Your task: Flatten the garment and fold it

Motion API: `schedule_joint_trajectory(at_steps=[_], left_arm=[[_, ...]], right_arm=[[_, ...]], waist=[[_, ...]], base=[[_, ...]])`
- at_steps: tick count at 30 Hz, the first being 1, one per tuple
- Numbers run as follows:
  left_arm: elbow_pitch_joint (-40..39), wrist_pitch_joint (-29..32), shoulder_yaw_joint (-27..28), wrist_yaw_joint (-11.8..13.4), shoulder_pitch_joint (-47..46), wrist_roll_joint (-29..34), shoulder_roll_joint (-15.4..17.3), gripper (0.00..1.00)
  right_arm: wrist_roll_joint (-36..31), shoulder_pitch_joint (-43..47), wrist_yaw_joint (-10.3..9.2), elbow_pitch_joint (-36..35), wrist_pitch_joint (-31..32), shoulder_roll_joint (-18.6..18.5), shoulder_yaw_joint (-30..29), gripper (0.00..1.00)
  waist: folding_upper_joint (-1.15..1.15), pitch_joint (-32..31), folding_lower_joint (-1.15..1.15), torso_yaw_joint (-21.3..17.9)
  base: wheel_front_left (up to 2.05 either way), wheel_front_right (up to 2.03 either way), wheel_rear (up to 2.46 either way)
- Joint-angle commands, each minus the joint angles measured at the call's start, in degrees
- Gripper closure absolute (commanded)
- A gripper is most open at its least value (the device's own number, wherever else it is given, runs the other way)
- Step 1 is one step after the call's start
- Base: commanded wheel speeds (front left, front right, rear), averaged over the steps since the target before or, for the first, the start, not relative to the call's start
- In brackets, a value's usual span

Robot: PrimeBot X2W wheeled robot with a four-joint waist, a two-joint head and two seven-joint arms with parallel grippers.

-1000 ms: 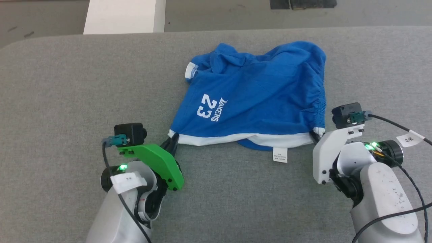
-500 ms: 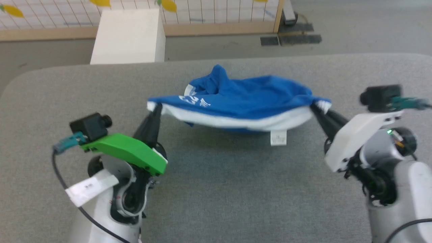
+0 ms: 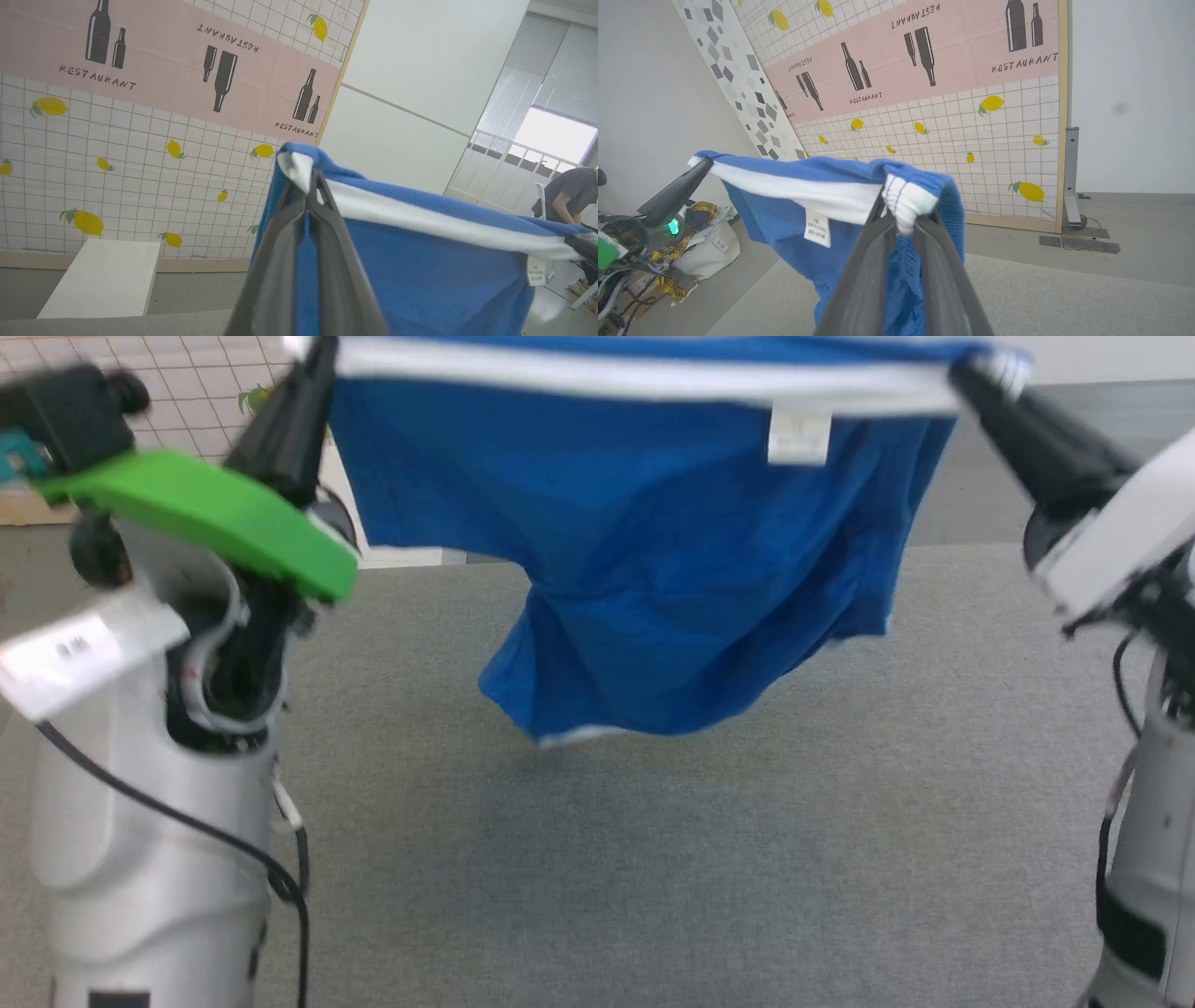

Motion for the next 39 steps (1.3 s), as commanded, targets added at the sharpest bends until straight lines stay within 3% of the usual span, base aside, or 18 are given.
schedule_joint_trajectory(at_steps=[1,8,13,18,25,32,39], left_arm=[[1.1,0.3,0.4,0.3,-2.1,0.7,0.9,1.00],[10.2,2.4,-0.2,0.3,-11.6,2.4,3.4,1.00],[17.0,1.9,-1.9,-0.3,-19.7,6.0,5.8,1.00],[22.8,-1.5,-3.7,-1.1,-27.4,9.8,7.1,1.00],[29.1,-7.7,-4.8,-2.1,-34.8,11.7,6.0,1.00],[33.8,-13.9,-6.3,-4.8,-32.1,10.5,3.6,1.00],[33.4,-17.9,-7.6,-6.2,-21.8,8.2,2.0,1.00]], right_arm=[[0.7,-2.0,-0.08,1.3,0.6,0.0,-0.6,1.00],[1.0,-12.2,-0.08,11.1,0.9,0.0,-0.4,1.00],[-3.5,-21.5,-0.08,17.9,-2.6,0.0,2.3,1.00],[-8.8,-29.8,-0.08,24.8,-9.5,0.0,4.6,1.00],[-13.4,-38.6,-0.08,33.7,-21.1,0.0,5.4,1.00],[-8.6,-35.8,-0.08,38.3,-27.4,0.0,6.6,1.00],[-4.8,-20.6,-0.08,29.9,-28.3,-2.4,11.0,1.00]], waist=[[0.00,0.5,0.00,-0.2],[0.00,5.0,0.00,-0.4],[0.00,11.4,0.00,-0.5],[0.00,17.3,0.00,-0.3],[0.00,23.8,0.00,0.7],[0.00,25.7,0.00,1.9],[0.00,23.0,0.00,2.5]], base=[[0.00,0.00,0.00],[0.00,0.00,0.00],[0.00,0.00,0.00],[0.00,0.00,0.00],[0.00,0.00,0.00],[0.00,0.00,0.00],[0.00,0.00,0.00]])
